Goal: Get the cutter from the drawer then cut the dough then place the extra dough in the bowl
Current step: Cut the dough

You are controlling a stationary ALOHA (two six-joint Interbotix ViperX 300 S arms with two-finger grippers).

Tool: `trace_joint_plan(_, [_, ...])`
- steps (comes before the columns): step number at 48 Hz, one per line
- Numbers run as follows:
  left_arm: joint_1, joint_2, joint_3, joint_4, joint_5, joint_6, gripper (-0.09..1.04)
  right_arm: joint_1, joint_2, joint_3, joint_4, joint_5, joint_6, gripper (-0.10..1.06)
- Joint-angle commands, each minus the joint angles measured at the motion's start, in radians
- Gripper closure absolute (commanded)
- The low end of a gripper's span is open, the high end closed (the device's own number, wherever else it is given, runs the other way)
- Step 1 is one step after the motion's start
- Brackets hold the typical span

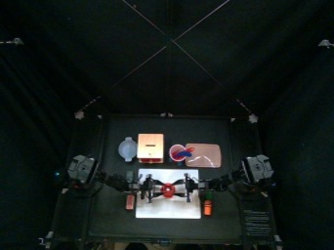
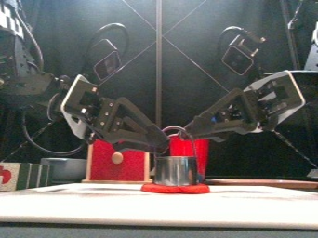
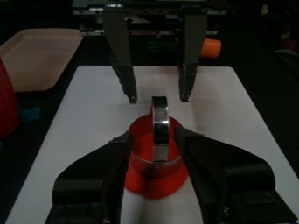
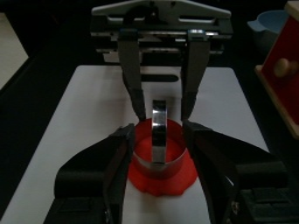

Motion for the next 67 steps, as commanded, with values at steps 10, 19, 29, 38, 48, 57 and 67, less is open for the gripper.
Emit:
trace_joint_plan(10, [0.000,-0.011,-0.020,0.043,-0.002,0.002,0.13,-0.002,0.003,-0.031,0.003,0.044,-0.008,0.14])
trace_joint_plan(19, [-0.002,-0.029,-0.020,0.038,0.038,0.002,0.15,0.003,-0.014,-0.041,0.002,0.057,-0.008,0.14])
trace_joint_plan(29, [0.005,-0.051,-0.017,0.006,0.095,0.005,0.20,0.005,-0.031,-0.060,0.000,0.140,-0.009,0.14])
trace_joint_plan(38, [0.006,-0.032,-0.026,-0.002,0.095,0.006,0.27,0.012,-0.037,-0.081,0.011,0.186,-0.008,0.14])
trace_joint_plan(48, [0.006,-0.021,-0.032,-0.002,0.097,0.005,0.29,0.008,-0.040,-0.081,0.012,0.192,-0.009,0.16])
trace_joint_plan(57, [0.005,-0.021,-0.028,0.000,0.112,0.005,0.31,0.008,-0.037,-0.075,0.017,0.195,-0.009,0.28])
trace_joint_plan(67, [0.005,-0.021,-0.026,0.002,0.144,0.005,0.35,0.006,-0.034,-0.067,0.012,0.225,-0.011,0.50])
